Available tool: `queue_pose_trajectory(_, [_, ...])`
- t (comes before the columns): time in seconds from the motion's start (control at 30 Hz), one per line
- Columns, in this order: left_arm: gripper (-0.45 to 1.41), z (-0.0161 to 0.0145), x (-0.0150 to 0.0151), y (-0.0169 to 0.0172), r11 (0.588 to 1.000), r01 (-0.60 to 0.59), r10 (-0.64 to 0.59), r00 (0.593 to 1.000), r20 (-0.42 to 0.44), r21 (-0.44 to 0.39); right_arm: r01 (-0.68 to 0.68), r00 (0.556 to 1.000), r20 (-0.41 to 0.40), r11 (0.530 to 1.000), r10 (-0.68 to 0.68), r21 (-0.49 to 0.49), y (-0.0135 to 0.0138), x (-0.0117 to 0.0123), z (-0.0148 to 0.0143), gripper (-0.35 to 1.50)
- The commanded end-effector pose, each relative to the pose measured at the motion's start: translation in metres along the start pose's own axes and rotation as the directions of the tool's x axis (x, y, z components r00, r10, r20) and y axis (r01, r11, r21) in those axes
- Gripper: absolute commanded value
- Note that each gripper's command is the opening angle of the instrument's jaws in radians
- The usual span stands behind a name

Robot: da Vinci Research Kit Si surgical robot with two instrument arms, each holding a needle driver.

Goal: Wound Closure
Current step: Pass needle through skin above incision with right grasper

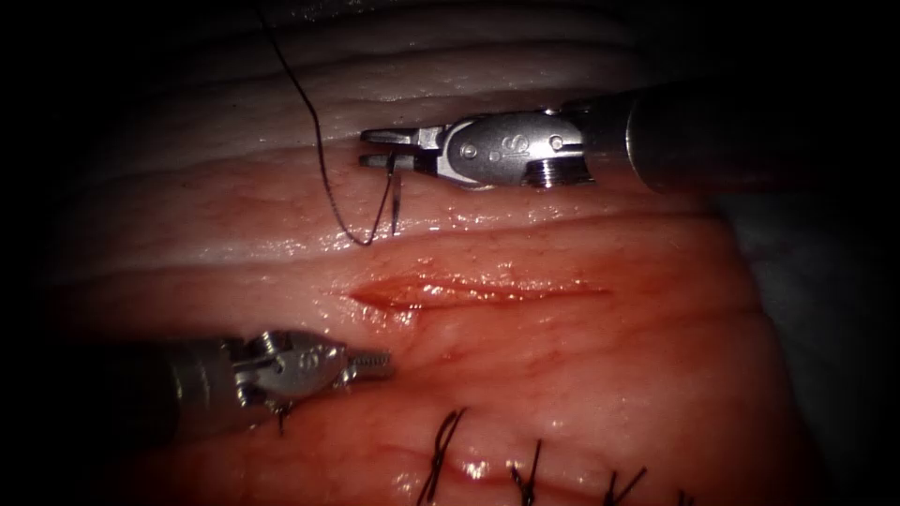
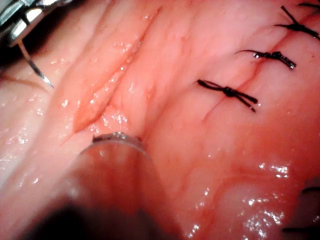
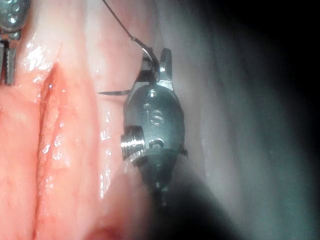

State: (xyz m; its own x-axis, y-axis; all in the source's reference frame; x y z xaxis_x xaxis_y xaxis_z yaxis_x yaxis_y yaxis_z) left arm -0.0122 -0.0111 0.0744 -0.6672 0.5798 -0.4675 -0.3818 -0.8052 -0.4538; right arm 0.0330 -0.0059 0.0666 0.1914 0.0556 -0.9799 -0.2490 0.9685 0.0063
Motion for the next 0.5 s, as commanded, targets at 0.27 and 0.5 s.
queue_pose_trajectory(0.27, [-0.15, 0.0007, 0.0002, 0.0, 1.0, 0.001, -0.001, 1.0, 0.0, -0.002, 0.004, 1.0, -0.013, 1.0, -0.004, 0.004, -0.0004, -0.0002, 0.001, -0.35])
queue_pose_trajectory(0.5, [-0.15, 0.0003, 0.0006, -0.0001, 1.0, 0.005, -0.005, 1.0, 0.001, -0.006, 0.028, 1.0, -0.009, 1.0, -0.028, 0.011, -0.0009, -0.0005, 0.0012, -0.35])
